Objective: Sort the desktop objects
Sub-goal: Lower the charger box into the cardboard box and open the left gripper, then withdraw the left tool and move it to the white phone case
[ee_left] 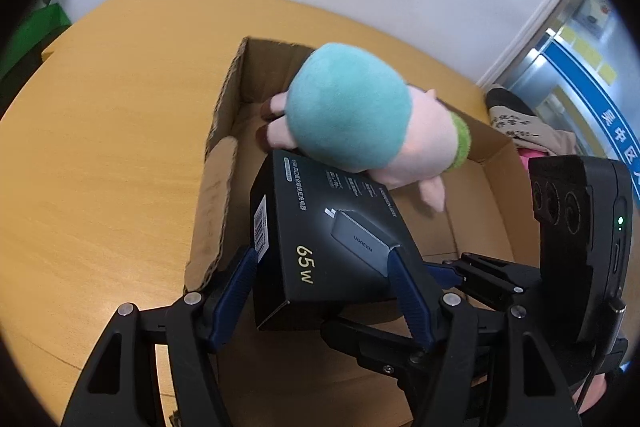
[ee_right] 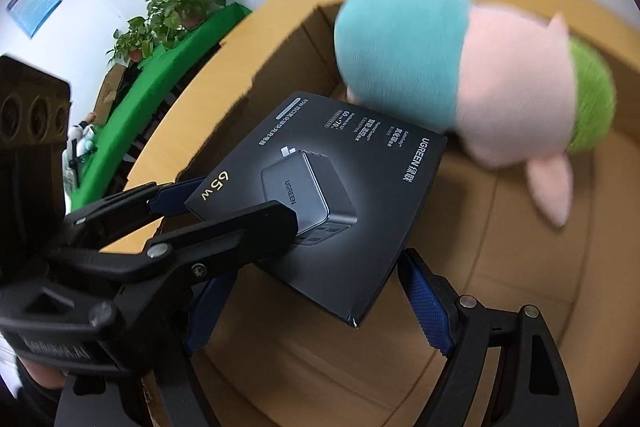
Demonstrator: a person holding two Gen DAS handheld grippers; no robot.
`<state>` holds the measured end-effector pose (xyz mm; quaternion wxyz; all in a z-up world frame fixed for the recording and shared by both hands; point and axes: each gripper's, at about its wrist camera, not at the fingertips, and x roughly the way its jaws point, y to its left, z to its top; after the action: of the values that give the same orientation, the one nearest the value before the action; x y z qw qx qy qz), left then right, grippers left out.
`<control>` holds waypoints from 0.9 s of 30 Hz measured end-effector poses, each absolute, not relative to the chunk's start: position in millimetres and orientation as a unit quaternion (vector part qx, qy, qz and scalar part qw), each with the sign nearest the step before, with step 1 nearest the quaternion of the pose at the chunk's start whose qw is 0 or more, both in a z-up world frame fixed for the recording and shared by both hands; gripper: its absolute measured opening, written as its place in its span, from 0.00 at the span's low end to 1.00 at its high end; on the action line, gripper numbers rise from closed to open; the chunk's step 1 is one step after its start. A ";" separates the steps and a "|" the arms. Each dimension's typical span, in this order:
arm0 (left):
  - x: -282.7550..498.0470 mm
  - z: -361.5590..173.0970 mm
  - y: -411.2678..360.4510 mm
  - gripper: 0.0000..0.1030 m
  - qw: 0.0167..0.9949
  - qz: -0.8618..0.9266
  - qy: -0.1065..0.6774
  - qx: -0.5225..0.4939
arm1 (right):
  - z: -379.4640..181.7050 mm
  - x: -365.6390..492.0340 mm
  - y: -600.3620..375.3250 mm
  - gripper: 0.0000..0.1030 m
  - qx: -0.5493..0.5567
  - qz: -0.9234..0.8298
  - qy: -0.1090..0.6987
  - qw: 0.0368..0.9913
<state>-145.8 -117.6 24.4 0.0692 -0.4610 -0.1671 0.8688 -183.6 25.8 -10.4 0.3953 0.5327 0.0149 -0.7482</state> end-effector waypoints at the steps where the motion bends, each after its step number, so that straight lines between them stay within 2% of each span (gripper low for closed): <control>1: -144.8 23.5 -117.6 0.63 0.064 0.870 -0.161 -0.461 | -13.8 -186.6 24.2 0.84 0.542 -0.741 0.014 0.396; 6: -131.1 30.5 -122.1 0.63 0.062 0.872 -0.180 -0.452 | -5.3 -176.7 34.4 0.88 0.532 -0.748 0.027 0.397; 11: -98.2 65.2 -115.7 0.65 0.068 0.900 -0.167 -0.398 | 37.2 -144.9 91.4 0.90 0.473 -0.783 0.012 0.403; 13: -78.3 74.7 -108.3 0.66 0.081 0.911 -0.151 -0.375 | 53.7 -122.8 126.1 0.91 0.440 -0.814 0.028 0.378; 15: -58.1 79.5 -98.0 0.71 0.086 0.920 -0.137 -0.356 | 63.5 -103.1 160.9 0.91 0.416 -0.838 0.029 0.351; 19: -17.9 79.9 -75.4 0.76 0.065 0.935 -0.102 -0.334 | 67.5 -74.1 240.8 0.92 0.392 -0.873 -0.002 0.290; 20: -9.6 77.4 -69.6 0.76 0.064 0.936 -0.098 -0.332 | 67.5 -68.1 252.8 0.90 0.386 -0.878 -0.007 0.281; 21: -2.8 76.7 -66.6 0.75 0.069 0.936 -0.099 -0.330 | 67.8 -59.0 264.9 0.69 0.377 -0.884 -0.009 0.275; 22: 6.5 76.0 -64.2 0.64 0.079 0.936 -0.106 -0.326 | 68.5 -52.5 273.5 0.49 0.370 -0.889 -0.012 0.271; 23: 11.9 73.3 -61.1 0.20 0.084 0.933 -0.112 -0.331 | 69.4 -44.5 278.2 0.13 0.370 -0.889 -0.014 0.269; 24: 14.2 69.2 -58.4 0.06 0.082 0.925 -0.116 -0.351 | 69.5 -37.4 286.4 0.10 0.370 -0.890 -0.018 0.266; 26: 22.8 65.1 -57.2 0.05 0.081 0.920 -0.124 -0.362 | 72.6 -24.5 297.0 0.10 0.358 -0.897 -0.030 0.259; 27: 28.1 65.3 -54.8 0.06 0.081 0.922 -0.122 -0.359 | 74.1 -15.7 302.1 0.24 0.353 -0.895 -0.042 0.268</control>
<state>28.1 -54.8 65.3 0.0806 -0.3594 -0.1224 0.9216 -15.7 302.1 74.1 0.2682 0.3530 -0.0418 -0.8954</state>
